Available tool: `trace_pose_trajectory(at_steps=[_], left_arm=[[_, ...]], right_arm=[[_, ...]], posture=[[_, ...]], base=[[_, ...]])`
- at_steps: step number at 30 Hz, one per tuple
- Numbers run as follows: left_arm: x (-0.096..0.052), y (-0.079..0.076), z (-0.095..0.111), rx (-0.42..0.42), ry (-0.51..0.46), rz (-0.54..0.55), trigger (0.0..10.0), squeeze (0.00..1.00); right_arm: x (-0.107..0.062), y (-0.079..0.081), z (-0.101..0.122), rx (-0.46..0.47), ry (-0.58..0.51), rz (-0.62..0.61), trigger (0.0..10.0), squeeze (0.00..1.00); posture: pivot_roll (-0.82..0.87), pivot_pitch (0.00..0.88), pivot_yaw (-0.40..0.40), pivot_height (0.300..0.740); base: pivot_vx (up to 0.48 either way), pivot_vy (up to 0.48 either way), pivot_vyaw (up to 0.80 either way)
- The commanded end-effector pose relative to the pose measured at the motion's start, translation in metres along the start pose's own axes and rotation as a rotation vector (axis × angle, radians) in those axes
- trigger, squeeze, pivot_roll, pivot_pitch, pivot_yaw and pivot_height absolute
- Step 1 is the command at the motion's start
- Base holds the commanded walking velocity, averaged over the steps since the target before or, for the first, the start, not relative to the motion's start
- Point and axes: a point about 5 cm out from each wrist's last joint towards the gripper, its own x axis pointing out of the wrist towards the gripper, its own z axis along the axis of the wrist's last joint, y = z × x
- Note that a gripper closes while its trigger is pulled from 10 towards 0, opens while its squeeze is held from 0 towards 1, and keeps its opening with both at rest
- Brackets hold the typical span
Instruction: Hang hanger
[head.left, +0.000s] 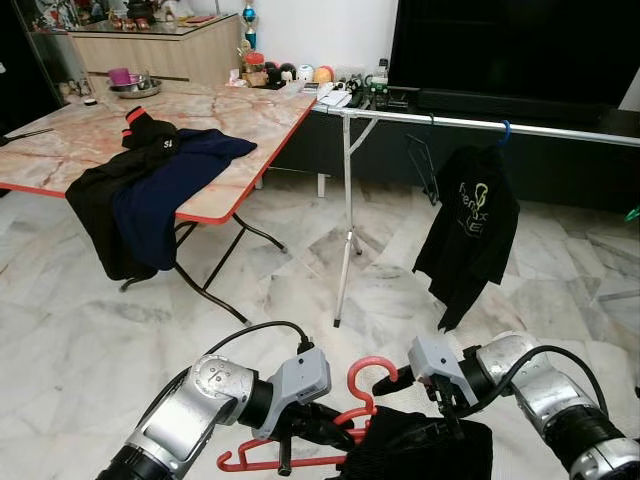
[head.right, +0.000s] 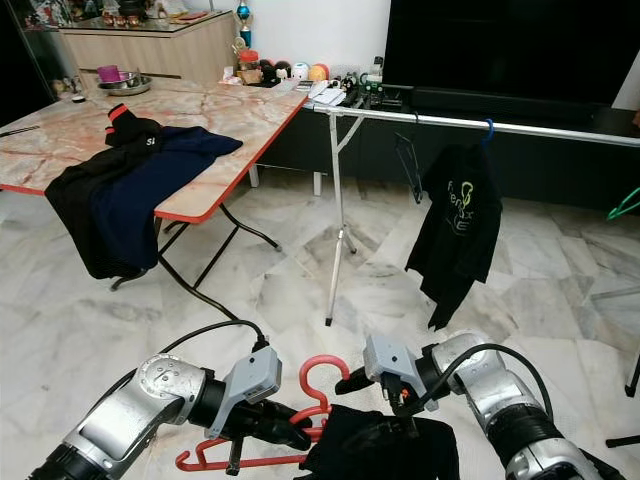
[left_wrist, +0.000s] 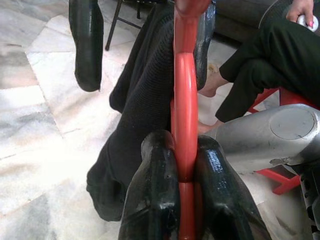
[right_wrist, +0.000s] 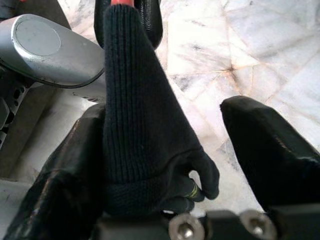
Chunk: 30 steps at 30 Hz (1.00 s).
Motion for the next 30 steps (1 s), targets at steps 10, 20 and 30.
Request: trace_pose_trajectory(at_steps=[10, 20, 30], left_arm=[[-0.002, 0.004, 0.009, 0.044, -0.006, 0.003, 10.0, 0.0], [-0.005, 0.005, 0.008, 0.043, 0.004, 0.015, 10.0, 0.0], [-0.006, 0.006, 0.008, 0.044, 0.006, 0.023, 10.0, 0.0]], right_arm=[[0.004, 0.002, -0.006, 0.006, 0.022, 0.007, 0.0, 0.0], [0.01, 0.002, -0.012, 0.015, 0.048, -0.004, 0.0, 0.0], [0.014, 0.005, -0.015, 0.02, 0.051, 0.005, 0.0, 0.0]], posture=[[0.08, 0.026, -0.039, 0.74], [0.08, 0.037, -0.03, 0.74], [0.09, 0.041, -0.022, 0.74]], base=[[0.0, 0.0, 0.0], [0.0, 0.0, 0.0], [0.0, 0.0, 0.0]])
